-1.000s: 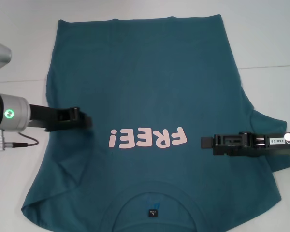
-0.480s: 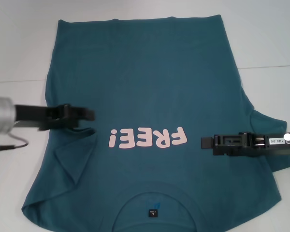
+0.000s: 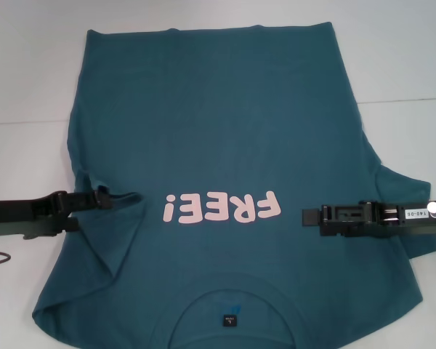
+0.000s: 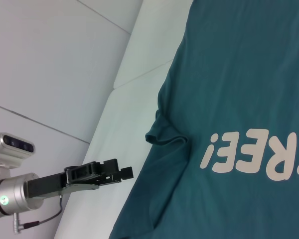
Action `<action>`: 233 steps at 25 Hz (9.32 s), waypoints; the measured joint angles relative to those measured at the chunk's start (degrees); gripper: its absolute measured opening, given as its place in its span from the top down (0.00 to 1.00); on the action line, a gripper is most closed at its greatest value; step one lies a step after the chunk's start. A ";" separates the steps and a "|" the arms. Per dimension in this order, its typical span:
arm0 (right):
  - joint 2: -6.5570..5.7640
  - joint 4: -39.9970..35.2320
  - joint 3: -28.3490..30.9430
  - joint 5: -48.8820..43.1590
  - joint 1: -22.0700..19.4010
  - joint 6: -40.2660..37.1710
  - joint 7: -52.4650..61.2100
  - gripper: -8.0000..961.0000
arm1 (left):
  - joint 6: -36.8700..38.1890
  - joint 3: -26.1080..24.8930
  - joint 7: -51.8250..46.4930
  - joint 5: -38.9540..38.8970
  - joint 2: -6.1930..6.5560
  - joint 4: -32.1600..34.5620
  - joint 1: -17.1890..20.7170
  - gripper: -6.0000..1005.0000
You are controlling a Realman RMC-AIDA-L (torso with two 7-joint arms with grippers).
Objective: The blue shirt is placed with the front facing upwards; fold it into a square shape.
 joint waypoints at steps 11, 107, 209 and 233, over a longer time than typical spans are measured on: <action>-0.26 0.00 -0.02 0.00 -0.11 -0.01 1.32 0.12 | -5.36 2.11 2.54 0.69 -0.44 -0.64 0.05 0.05; -8.24 -13.89 7.34 -17.23 -2.28 -3.83 20.23 0.15 | 30.13 -2.01 39.19 -14.22 -5.60 6.04 11.76 0.06; -7.14 -10.63 -0.21 -24.77 10.51 4.24 23.83 0.93 | 26.18 -4.59 37.46 -14.85 -5.54 4.73 10.54 0.05; -5.38 -4.77 -1.85 -24.16 14.40 18.48 28.26 0.89 | 25.18 -5.51 37.39 -14.96 -5.61 4.73 10.36 0.06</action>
